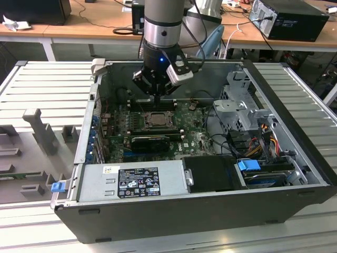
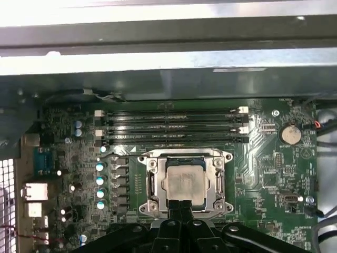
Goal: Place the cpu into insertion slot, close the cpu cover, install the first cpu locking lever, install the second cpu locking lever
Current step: 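Install the first cpu locking lever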
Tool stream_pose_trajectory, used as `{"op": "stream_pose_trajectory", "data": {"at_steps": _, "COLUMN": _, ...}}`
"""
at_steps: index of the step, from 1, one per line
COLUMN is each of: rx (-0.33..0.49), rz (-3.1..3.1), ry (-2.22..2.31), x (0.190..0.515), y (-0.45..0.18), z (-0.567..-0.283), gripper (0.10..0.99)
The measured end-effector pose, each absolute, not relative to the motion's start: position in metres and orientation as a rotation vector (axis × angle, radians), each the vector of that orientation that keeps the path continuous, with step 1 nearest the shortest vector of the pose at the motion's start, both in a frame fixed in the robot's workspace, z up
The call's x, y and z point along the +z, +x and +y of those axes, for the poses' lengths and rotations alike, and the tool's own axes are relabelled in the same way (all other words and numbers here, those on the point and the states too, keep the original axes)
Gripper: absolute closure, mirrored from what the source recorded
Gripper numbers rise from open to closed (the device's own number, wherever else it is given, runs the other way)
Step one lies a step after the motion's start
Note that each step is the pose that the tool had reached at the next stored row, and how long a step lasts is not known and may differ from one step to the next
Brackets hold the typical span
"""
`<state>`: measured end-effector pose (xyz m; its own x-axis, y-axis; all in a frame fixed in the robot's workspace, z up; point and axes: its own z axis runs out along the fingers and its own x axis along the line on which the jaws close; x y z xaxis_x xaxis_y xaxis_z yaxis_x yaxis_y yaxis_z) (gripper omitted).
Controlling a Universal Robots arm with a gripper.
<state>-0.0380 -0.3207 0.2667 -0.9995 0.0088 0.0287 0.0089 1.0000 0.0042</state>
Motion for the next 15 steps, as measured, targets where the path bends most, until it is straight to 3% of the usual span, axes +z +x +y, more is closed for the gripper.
{"op": "stream_pose_trajectory", "data": {"at_steps": 15, "rx": -0.010, "rz": -3.111, "ry": 0.104, "x": 0.263, "y": -0.093, "z": -0.321, "gripper": 0.980}}
